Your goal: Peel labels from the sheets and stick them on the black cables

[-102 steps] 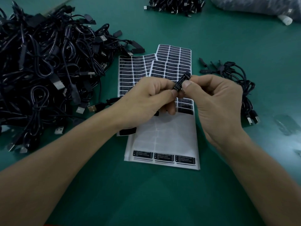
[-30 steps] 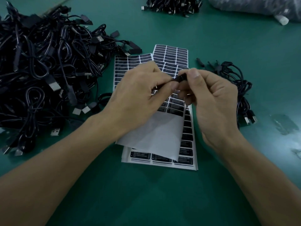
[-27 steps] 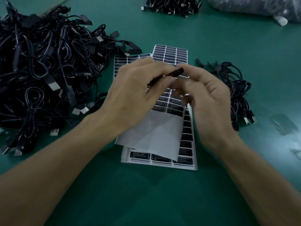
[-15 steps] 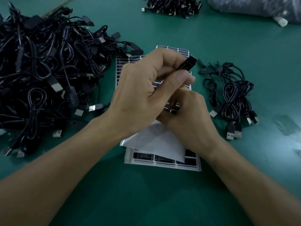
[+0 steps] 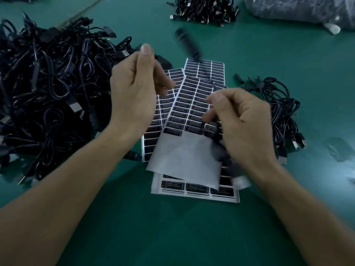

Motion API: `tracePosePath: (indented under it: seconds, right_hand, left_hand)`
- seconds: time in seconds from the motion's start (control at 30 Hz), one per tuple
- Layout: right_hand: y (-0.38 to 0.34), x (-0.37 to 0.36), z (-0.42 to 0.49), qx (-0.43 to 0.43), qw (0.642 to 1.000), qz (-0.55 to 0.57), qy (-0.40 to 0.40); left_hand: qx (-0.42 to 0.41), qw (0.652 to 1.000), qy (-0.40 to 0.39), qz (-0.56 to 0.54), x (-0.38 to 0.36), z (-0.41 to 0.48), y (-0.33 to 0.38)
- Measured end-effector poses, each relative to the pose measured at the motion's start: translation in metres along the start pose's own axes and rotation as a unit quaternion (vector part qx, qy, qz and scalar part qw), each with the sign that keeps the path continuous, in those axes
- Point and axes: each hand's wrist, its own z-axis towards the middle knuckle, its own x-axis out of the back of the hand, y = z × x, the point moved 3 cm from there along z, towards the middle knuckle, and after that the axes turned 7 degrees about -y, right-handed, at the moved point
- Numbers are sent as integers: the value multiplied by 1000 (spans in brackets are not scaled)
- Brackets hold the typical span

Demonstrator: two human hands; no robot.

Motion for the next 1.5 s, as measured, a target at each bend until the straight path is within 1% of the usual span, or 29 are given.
tracePosePath:
  seconds: [0.07, 0.1, 0.17, 0.23, 0.3, 0.37, 0.43, 0.5, 0.53, 0.6, 0.67, 0.73, 0.8, 0.93, 1.03, 1.07, 1.17, 1.2, 1.23, 1.27, 1.3, 1.37, 1.4, 1.5]
  right_hand:
    - [0, 17, 4, 2, 997, -40, 65]
    - [0, 27, 6, 4, 993, -68, 99]
    - [2, 46, 10, -2, 981, -124, 150]
    - [7, 60, 12, -18, 967, -187, 173]
    - [12, 70, 15, -35, 954, -236, 181]
    - [18, 79, 16, -69, 945, -264, 182]
    - [24, 84, 16, -111, 936, -287, 168]
    - [27, 83, 15, -140, 925, -320, 147]
    - [26, 81, 14, -140, 920, -337, 142]
    - [21, 75, 12, -104, 912, -365, 153]
    - [12, 66, 10, -40, 911, -377, 164]
    - [7, 54, 9, 20, 916, -371, 151]
    - [4, 43, 6, 61, 923, -359, 123]
    - [5, 26, 3, 85, 934, -340, 76]
    - [3, 21, 1, 90, 938, -332, 53]
    - [3, 20, 1, 89, 938, -332, 44]
    - [4, 17, 0, 84, 940, -329, 23]
    - [4, 16, 0, 85, 941, -327, 20]
    - [4, 16, -1, 86, 941, -325, 17]
    - [4, 15, -1, 86, 942, -324, 15]
    - [5, 15, -1, 84, 943, -322, 12]
    - [6, 14, -1, 78, 945, -318, 5]
    - [7, 13, -1, 75, 946, -314, 3]
    - [7, 13, -1, 71, 951, -301, 3]
  left_hand:
    - [-18, 989, -8, 145, 6, 4, -1]
    - [-24, 973, -20, 230, 7, 5, -1]
    - [-6, 919, -58, 391, 9, 4, -3]
    - [32, 867, -94, 488, 12, 3, -6]
    - [51, 835, -101, 538, 17, 4, -5]
    - [41, 820, -76, 567, 25, 6, -1]
    - [36, 815, -45, 576, 32, 8, 2]
    - [54, 809, -36, 584, 38, 10, 0]
    - [66, 805, -41, 589, 39, 11, -3]
    - [75, 797, -51, 597, 40, 12, -9]
    - [66, 793, -50, 604, 40, 13, -13]
    - [51, 788, -41, 613, 40, 16, -18]
    - [35, 779, -32, 625, 39, 21, -21]
    - [-19, 765, -1, 644, 32, 31, -18]
    - [-58, 728, -11, 683, 18, 41, -16]
    - [-52, 719, -26, 693, 14, 46, -18]
    - [8, 688, -72, 722, 11, 66, -26]
    - [22, 683, -82, 726, 12, 71, -28]
    - [25, 685, -82, 723, 13, 73, -30]
    - [17, 697, -75, 713, 14, 74, -32]
    - [0, 717, -61, 694, 14, 73, -32]
    - [-55, 762, -8, 645, 15, 66, -30]
    - [-86, 775, 18, 626, 14, 61, -27]
    - [-190, 793, 57, 575, 6, 48, -17]
